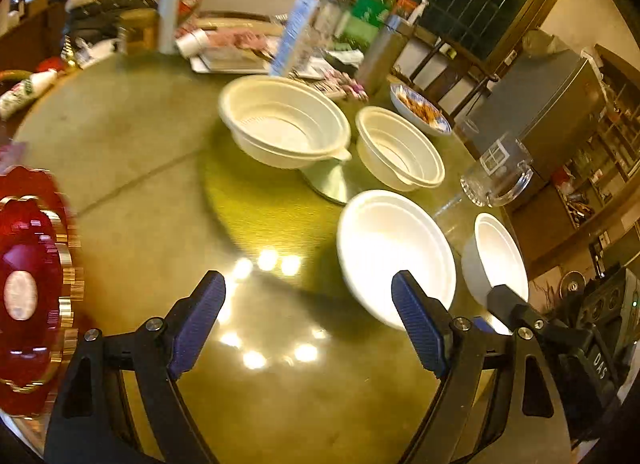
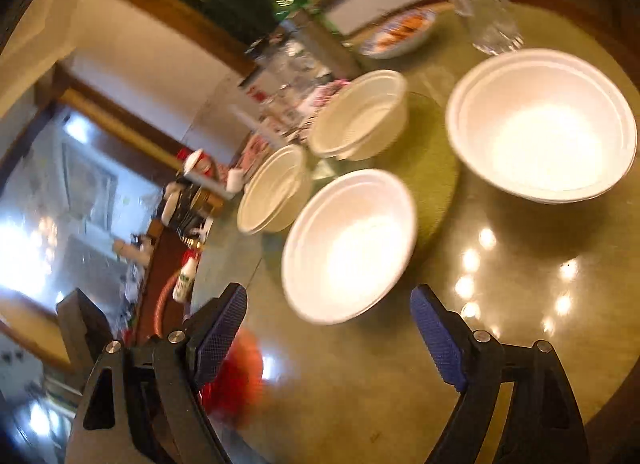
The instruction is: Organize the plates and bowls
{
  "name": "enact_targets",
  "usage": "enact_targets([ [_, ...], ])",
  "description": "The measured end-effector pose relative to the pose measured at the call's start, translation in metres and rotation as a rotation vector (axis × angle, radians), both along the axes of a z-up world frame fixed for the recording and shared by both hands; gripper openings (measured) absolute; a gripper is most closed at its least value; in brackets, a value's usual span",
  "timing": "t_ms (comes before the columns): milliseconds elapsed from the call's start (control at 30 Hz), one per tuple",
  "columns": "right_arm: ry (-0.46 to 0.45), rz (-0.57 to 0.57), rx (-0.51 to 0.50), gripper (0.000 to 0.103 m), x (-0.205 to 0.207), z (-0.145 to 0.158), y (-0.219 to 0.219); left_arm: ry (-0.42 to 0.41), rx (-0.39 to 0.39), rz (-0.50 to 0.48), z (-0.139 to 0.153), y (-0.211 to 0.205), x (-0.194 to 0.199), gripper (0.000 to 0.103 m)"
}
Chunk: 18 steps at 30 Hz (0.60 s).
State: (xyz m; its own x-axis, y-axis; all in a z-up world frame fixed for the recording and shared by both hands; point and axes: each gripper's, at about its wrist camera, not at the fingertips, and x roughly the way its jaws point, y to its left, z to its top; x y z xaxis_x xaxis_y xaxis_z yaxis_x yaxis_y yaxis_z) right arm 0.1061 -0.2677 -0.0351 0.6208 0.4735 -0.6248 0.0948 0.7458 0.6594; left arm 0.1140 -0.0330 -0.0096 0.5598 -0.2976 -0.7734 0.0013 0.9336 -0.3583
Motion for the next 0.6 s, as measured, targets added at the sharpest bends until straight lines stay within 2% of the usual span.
enact_targets([
  [67, 0.024, -0.016, -0.001, 0.082, 0.009, -0.008, -0.005, 0.006, 0.018, -0.001, -0.004, -0.014, 0.006, 0.085],
  [300, 0.071, -0.063, 0.007, 0.055, 0.026, -0.027, -0.014, 0.044, 0.037, 0.007, -0.021, -0.036, 0.022, 0.085],
  [400, 0.085, -0.069, 0.004, 0.048, 0.029, -0.035, -0.017, 0.047, 0.038, 0.011, -0.026, -0.038, 0.024, 0.083],
  [500, 0.096, -0.074, -0.002, 0.040, 0.032, -0.039, -0.016, 0.023, 0.079, -0.003, -0.026, -0.044, 0.026, 0.065],
  [567, 0.106, -0.066, -0.010, 0.034, 0.032, -0.042, -0.014, 0.035, 0.102, -0.027, -0.030, -0.048, 0.030, 0.028],
  [600, 0.114, -0.054, -0.012, 0.025, 0.033, -0.045, -0.011, 0.055, 0.115, -0.043, -0.034, -0.050, 0.033, 0.020],
])
